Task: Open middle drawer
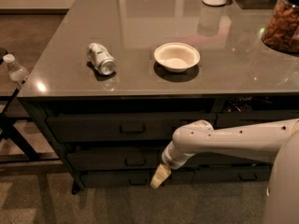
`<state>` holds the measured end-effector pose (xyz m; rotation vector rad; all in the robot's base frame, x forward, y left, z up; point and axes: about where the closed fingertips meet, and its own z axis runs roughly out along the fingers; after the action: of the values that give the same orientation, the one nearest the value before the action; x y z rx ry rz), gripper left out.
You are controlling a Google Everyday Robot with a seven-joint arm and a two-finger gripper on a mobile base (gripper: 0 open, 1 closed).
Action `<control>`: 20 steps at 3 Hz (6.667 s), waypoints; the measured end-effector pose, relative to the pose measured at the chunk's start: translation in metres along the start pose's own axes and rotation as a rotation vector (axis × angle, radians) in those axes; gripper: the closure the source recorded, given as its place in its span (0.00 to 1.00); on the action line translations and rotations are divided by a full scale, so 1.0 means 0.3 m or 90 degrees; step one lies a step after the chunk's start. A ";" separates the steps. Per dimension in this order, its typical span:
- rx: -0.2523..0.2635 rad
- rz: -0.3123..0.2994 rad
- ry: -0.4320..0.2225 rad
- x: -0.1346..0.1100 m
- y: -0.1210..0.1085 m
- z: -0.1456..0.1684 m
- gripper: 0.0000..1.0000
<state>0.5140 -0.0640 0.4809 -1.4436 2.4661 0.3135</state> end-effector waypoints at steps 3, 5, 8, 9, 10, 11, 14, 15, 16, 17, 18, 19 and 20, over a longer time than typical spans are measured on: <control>0.029 0.021 -0.040 -0.020 -0.153 0.131 0.00; 0.016 0.018 -0.050 -0.029 -0.179 0.201 0.00; -0.078 0.023 -0.066 0.099 -0.017 0.098 0.00; -0.078 0.023 -0.066 0.099 -0.017 0.098 0.00; -0.090 0.017 -0.058 0.118 0.000 0.130 0.00; -0.113 0.026 -0.022 0.183 0.050 0.160 0.00; -0.169 0.062 0.001 0.297 0.225 0.023 0.00; -0.164 0.071 -0.016 0.321 0.236 -0.002 0.00; -0.170 0.108 -0.013 0.429 0.306 -0.068 0.00; -0.170 0.108 -0.013 0.429 0.306 -0.068 0.00; -0.198 0.116 0.009 0.454 0.300 -0.011 0.00; -0.200 0.117 0.010 0.456 0.301 -0.007 0.00; -0.194 0.110 -0.001 0.433 0.298 -0.020 0.00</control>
Offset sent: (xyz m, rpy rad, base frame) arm 0.0335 -0.0011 -0.0280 0.0237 -0.0530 -0.0499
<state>0.3740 -0.1291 0.4478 -1.3330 2.6355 0.7532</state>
